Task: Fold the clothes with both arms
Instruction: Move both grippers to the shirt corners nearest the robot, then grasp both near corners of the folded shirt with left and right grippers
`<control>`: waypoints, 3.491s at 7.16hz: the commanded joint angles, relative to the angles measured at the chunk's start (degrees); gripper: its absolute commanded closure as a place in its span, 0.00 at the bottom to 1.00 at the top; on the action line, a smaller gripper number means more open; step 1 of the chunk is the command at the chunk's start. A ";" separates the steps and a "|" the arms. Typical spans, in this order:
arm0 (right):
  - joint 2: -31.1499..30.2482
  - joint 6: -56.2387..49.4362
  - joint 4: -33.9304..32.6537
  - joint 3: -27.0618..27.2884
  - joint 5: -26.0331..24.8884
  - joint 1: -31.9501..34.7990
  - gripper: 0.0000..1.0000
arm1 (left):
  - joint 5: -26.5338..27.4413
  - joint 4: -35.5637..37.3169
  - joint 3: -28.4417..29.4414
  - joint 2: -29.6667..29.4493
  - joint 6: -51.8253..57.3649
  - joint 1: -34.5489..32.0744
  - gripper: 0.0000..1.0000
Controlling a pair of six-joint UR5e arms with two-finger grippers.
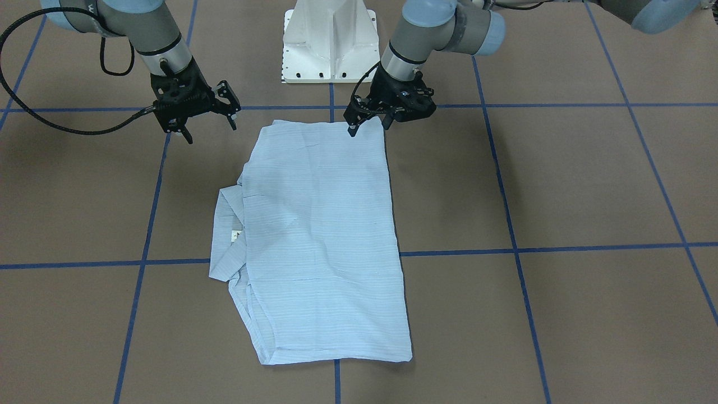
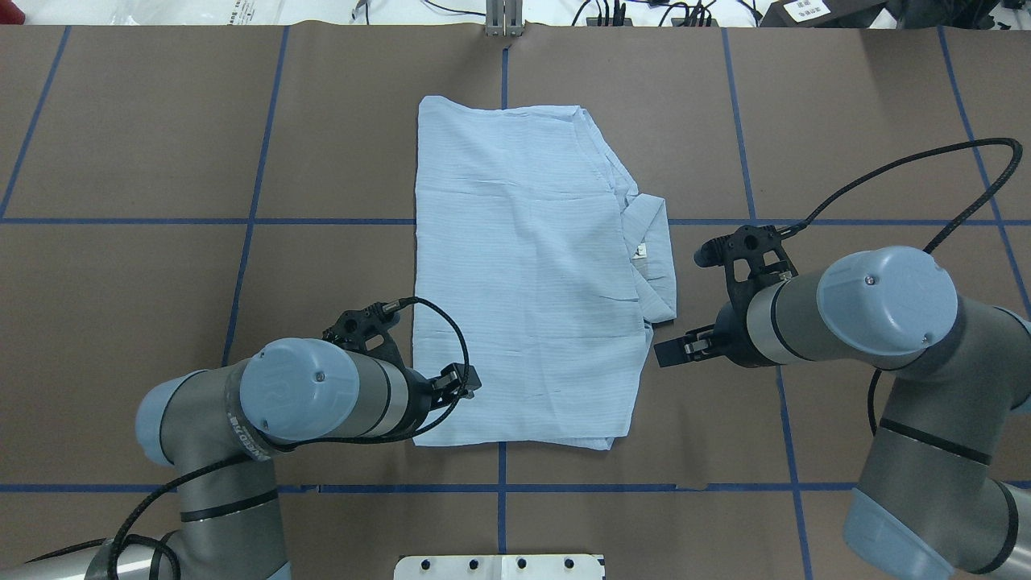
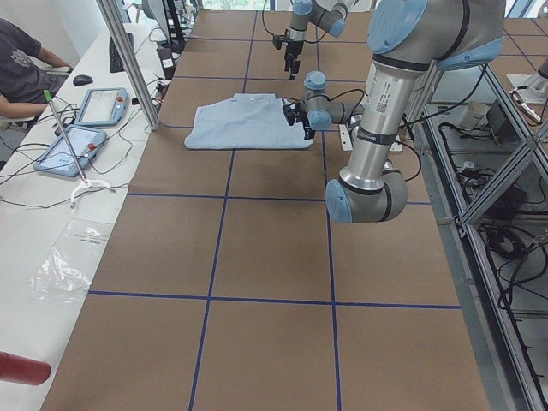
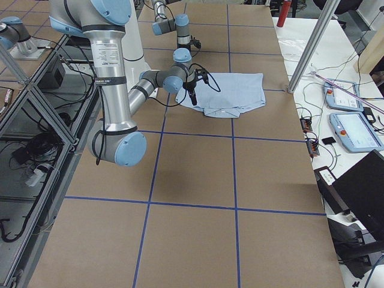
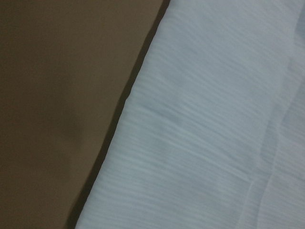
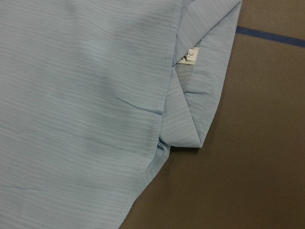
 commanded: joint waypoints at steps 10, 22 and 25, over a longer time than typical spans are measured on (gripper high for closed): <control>2.08 2.81 0.08 -0.13 -0.05 0.11 0.00 | 0.63 0.22 2.53 0.76 -0.08 1.66 0.78; 13.07 55.10 -12.84 -8.46 -12.01 -16.42 0.00 | 0.36 0.22 -1.24 0.32 -0.08 -0.54 1.00; 14.38 55.45 -12.75 -11.62 -13.06 -16.33 0.00 | 0.36 0.22 -1.16 -0.03 -0.08 -0.45 1.00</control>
